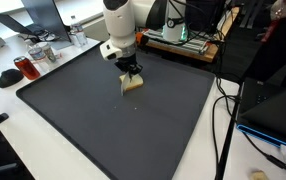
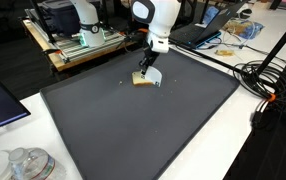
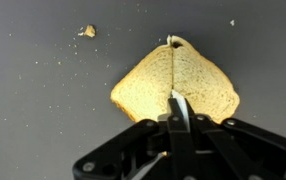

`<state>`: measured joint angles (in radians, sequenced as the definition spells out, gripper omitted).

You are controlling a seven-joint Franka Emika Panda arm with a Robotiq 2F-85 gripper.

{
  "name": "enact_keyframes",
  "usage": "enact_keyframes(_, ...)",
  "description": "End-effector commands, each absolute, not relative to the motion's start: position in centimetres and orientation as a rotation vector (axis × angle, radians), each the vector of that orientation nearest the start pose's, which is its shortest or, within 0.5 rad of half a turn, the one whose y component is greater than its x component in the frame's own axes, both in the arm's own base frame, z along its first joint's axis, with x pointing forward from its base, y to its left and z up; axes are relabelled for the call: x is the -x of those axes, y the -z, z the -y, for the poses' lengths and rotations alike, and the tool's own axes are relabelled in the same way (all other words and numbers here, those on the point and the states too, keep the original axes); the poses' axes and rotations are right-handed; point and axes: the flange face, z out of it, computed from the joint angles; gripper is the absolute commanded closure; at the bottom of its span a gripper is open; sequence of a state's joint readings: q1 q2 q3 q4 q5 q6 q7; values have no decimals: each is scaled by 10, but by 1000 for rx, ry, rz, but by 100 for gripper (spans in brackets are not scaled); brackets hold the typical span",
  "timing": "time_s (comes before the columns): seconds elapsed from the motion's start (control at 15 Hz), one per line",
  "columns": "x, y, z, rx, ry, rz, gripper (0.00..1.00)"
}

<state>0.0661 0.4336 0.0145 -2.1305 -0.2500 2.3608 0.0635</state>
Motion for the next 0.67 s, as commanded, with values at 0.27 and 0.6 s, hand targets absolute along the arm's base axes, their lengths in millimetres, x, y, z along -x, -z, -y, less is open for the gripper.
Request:
enact_keyframes(0.27,-482,-164,-12,3214,-495,302,99)
enact_keyframes(0.6,-448,-163,-1,3195,-541,316,99)
